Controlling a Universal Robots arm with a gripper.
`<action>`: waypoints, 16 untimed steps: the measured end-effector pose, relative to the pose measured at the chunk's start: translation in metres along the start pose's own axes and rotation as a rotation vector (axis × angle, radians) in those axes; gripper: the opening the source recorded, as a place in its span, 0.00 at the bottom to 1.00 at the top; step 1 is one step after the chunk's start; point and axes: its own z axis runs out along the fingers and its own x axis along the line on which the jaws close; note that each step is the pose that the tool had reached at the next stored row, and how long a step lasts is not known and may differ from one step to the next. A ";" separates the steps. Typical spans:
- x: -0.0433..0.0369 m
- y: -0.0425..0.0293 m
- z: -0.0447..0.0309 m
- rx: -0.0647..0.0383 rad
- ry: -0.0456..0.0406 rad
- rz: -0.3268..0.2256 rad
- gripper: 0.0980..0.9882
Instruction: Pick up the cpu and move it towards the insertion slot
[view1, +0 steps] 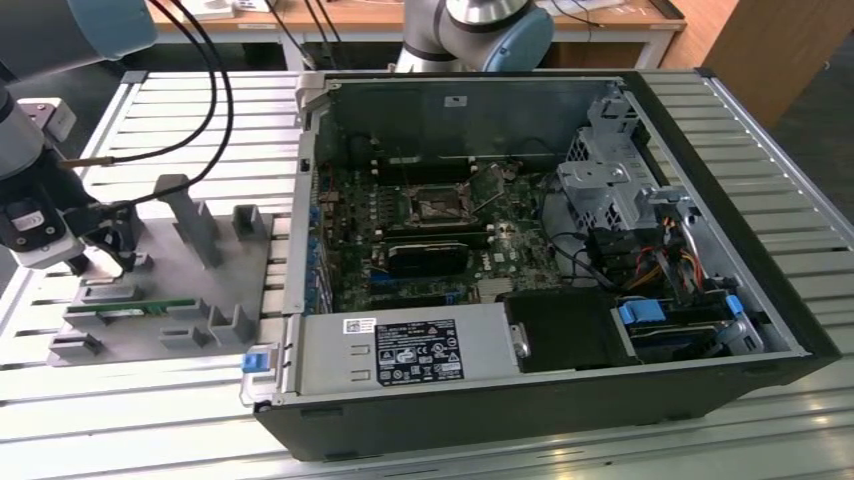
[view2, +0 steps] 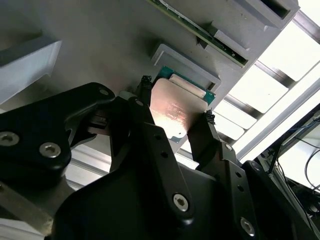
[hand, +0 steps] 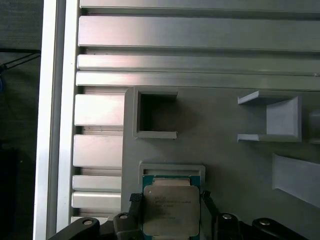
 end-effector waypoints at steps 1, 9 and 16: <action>0.0000 0.0000 0.0000 0.000 0.0000 0.000 0.50; 0.0000 0.0001 -0.0010 0.000 0.0002 0.000 0.50; 0.0000 0.0005 -0.0051 0.000 -0.0001 0.000 0.50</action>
